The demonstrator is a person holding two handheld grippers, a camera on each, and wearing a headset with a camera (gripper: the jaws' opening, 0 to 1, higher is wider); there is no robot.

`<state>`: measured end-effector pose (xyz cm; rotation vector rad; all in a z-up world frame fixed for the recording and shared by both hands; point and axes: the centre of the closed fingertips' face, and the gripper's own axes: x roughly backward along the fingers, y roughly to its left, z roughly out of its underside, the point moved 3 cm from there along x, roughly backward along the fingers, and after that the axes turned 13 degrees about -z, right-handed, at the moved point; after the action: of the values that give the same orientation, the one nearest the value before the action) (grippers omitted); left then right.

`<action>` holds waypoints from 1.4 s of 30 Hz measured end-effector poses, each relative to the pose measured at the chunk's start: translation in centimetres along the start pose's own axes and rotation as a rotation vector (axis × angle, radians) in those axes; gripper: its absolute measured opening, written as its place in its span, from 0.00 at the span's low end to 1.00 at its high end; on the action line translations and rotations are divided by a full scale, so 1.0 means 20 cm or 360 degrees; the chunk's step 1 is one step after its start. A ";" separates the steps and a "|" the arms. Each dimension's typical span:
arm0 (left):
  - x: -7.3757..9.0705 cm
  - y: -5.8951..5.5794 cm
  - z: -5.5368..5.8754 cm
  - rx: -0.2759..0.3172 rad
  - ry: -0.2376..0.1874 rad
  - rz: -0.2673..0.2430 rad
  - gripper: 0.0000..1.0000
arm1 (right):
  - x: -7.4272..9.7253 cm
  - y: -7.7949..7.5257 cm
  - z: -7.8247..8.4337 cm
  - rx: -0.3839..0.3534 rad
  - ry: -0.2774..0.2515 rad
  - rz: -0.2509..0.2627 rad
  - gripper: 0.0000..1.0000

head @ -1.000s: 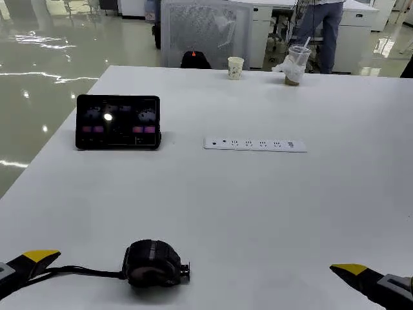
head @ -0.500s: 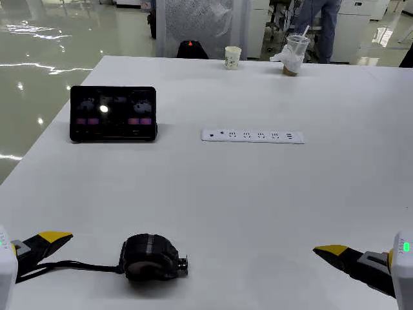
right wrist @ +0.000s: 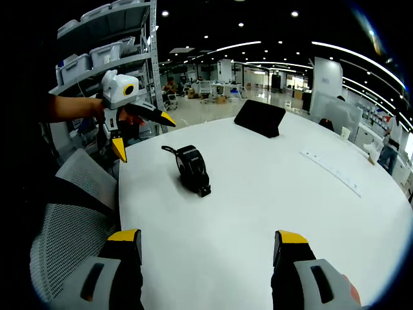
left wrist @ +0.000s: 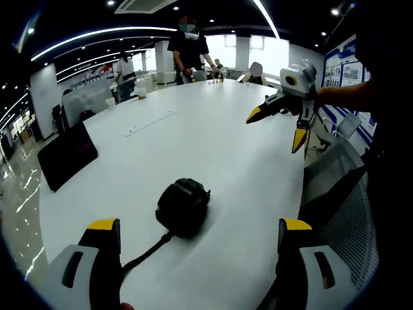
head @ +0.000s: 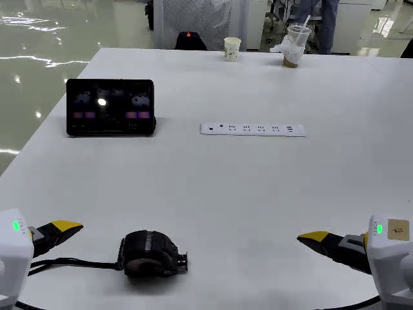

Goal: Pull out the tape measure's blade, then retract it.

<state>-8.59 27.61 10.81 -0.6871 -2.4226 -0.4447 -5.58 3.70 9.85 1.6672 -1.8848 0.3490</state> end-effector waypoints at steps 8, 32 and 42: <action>-0.06 0.02 0.01 -0.0067 0.0022 0.0059 0.99 | -0.07 -0.02 0.00 0.0076 0.0081 -0.0074 0.78; -0.24 0.06 0.03 -0.0230 0.0093 0.0238 0.79 | -0.29 -0.13 -0.06 0.0289 0.0164 -0.0247 0.62; -0.29 0.08 0.06 -0.0303 0.0143 0.0315 0.56 | -0.40 -0.15 -0.12 0.0451 0.0144 -0.0348 0.54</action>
<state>-4.16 27.26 6.48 -0.9573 -2.2201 -0.6157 -1.82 10.97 6.56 1.9859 -1.6257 0.6128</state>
